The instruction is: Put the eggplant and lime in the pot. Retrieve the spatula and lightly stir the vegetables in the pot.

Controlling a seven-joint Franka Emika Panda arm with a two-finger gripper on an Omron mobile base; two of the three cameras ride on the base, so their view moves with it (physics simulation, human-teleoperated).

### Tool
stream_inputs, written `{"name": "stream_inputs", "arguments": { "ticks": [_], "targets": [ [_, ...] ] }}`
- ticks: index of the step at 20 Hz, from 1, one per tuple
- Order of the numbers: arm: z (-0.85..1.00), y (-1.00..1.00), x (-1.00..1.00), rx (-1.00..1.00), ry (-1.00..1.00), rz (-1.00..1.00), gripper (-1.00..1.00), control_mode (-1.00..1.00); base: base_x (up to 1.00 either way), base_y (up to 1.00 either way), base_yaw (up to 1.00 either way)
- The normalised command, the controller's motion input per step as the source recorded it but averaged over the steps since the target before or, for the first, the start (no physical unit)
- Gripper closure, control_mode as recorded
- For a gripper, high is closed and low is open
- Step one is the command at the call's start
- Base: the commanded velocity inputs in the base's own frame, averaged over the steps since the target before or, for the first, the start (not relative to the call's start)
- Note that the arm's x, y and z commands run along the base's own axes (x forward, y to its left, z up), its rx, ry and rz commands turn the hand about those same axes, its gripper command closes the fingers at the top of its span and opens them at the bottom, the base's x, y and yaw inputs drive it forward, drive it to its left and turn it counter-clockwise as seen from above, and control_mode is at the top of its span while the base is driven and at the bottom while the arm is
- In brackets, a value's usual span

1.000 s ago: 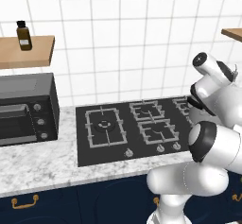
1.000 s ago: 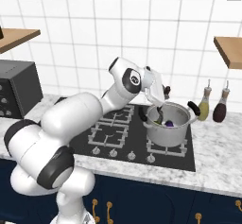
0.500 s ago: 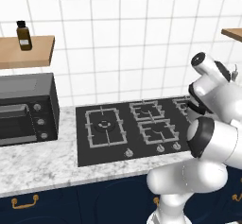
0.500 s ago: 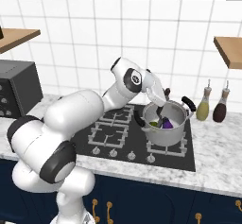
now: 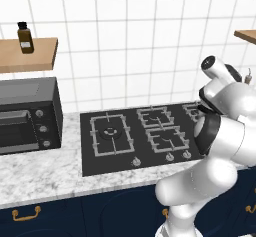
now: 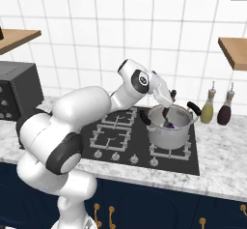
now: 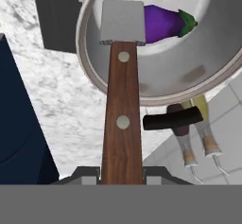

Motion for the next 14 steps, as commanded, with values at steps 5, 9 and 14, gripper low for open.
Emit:
{"name": "stream_inputs", "arguments": {
  "ticks": [5,9,14],
  "targets": [
    [-0.37,-0.17,0.09,0.0,0.0,0.0,1.0,-1.0,0.0,0.0,0.0],
    [-0.31,-0.22,0.07,0.0,0.0,0.0,1.0,-1.0,0.0,0.0,0.0],
    [-0.01,-0.07,0.15,-0.04,0.0,0.0,1.0,-1.0,0.0,0.0,0.0]
  ]
}}
